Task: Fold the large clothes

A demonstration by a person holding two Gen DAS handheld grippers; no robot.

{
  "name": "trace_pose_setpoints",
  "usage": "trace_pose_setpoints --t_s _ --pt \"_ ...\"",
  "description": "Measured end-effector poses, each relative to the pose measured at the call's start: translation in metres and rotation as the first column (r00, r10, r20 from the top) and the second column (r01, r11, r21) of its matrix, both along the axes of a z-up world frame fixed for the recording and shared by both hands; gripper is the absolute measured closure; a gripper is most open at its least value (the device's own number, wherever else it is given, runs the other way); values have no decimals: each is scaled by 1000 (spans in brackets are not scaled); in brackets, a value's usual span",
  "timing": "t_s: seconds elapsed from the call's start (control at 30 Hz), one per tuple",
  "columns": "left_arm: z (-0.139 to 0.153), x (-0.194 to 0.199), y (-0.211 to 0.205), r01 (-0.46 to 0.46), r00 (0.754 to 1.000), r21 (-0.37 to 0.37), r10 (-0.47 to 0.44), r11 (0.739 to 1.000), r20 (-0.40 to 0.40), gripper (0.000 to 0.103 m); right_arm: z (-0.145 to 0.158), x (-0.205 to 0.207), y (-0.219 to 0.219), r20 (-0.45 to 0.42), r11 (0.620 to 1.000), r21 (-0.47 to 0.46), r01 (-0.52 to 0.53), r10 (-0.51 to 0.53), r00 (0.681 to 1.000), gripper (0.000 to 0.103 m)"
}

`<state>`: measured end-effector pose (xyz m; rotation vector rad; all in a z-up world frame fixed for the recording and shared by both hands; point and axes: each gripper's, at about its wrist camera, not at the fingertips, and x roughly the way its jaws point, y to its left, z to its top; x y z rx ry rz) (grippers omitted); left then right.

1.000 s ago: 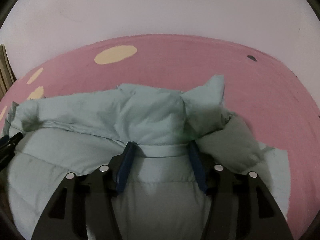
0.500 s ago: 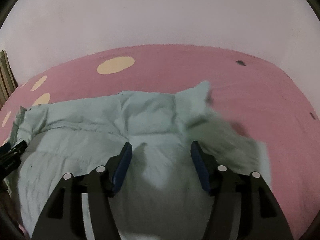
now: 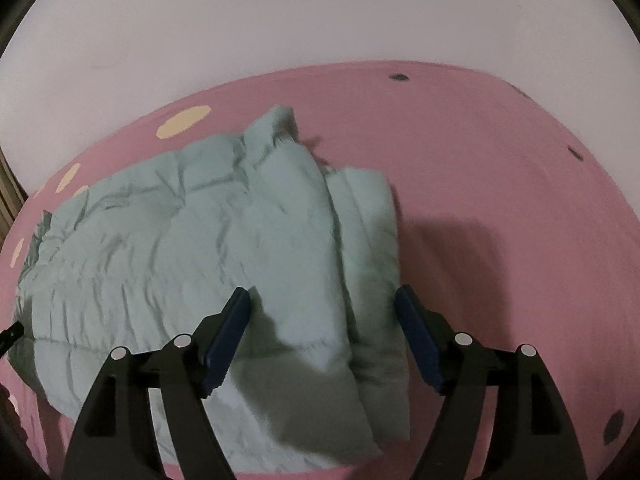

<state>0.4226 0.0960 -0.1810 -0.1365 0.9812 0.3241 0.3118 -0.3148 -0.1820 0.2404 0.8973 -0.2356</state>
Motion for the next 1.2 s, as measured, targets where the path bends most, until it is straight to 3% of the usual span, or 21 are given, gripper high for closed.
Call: trace_pose_setpoints --t_s 0.47,0.57,0.73,0.83,0.93,1.2 --pt "-29 -5 -3 -29 999 -100 26 995 -28 10 -32 -7 -2 -40 995 84 53 -50 998 24" --pt "-28 -4 -8 0 1000 -94 -2 996 -21 22 -33 -7 0 -37 996 76 51 -49 998 26" --pt "-25 -2 -26 60 998 -50 -61 997 -15 55 -31 -10 13 -25 997 75 18 -16 1000 58" --pt "-23 -2 -34 101 995 -39 -101 994 -6 75 -29 -10 19 -14 998 66 3 -2 1000 69" --pt "-20 -3 -42 122 993 -1 -122 993 0 83 -28 -12 20 -2 997 73 0 0 1000 75" --pt "-15 -11 -41 108 994 0 -108 994 30 88 -22 -19 23 19 998 67 -1 0 1000 84"
